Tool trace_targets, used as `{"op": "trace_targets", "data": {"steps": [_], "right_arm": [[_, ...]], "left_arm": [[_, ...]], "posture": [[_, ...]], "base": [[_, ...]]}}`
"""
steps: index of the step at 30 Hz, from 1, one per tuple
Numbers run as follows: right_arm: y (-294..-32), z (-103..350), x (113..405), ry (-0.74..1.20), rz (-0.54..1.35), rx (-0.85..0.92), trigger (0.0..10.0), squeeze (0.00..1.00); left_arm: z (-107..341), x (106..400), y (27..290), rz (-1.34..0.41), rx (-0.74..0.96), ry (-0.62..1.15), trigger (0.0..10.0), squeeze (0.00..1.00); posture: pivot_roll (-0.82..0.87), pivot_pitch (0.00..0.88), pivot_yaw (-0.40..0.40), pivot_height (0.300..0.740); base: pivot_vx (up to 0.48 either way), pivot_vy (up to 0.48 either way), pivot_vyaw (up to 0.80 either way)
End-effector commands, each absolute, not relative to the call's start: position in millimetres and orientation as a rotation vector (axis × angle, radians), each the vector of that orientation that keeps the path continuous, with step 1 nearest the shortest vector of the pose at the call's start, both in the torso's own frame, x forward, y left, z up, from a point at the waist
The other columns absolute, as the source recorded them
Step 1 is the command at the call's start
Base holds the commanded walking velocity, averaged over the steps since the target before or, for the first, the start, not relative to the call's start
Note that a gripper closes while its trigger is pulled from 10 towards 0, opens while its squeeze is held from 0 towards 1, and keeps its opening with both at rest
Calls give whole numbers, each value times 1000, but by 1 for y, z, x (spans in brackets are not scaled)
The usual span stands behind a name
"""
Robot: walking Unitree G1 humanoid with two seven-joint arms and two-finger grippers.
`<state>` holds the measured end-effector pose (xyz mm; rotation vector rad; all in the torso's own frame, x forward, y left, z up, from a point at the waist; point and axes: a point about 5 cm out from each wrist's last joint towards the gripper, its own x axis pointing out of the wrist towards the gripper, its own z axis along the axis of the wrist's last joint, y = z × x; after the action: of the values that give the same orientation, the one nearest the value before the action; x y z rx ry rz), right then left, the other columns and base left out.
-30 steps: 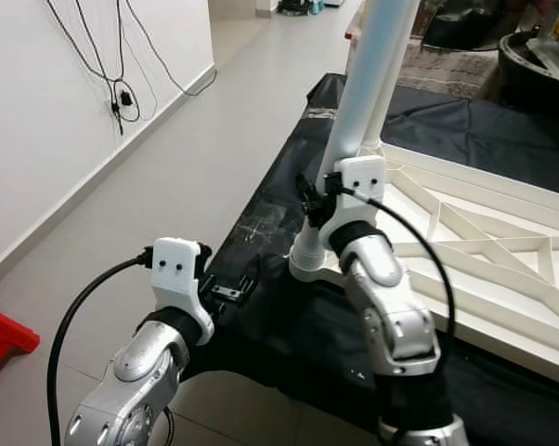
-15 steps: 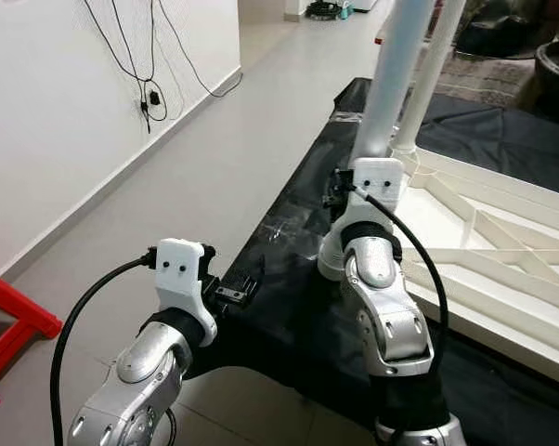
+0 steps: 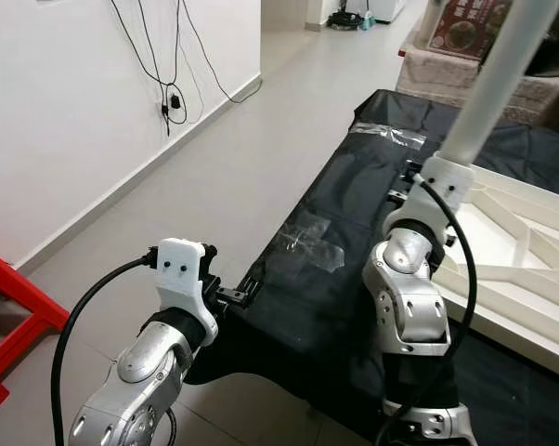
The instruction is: Building children table
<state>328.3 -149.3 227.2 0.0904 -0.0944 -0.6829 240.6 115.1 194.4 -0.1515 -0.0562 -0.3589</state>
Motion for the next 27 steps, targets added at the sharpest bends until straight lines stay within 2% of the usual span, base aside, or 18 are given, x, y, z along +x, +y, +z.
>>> {"op": "trace_targets", "data": {"steps": [1,14,27], "right_arm": [[-132,191,329,151,-730,191,10000,0],[-132,186,326,214,-797,252,10000,0],[-133,188,316,176,-849,272,10000,0]], "left_arm": [[190,242,116,-353,-145,-41,10000,0],[189,241,116,-358,-141,-39,10000,0],[187,236,108,-442,-128,-17,10000,0]], "posture": [[150,154,-36,740],[152,153,-32,740],[160,154,-21,740]], "base": [[0,0,0],[0,0,0],[0,0,0]]}}
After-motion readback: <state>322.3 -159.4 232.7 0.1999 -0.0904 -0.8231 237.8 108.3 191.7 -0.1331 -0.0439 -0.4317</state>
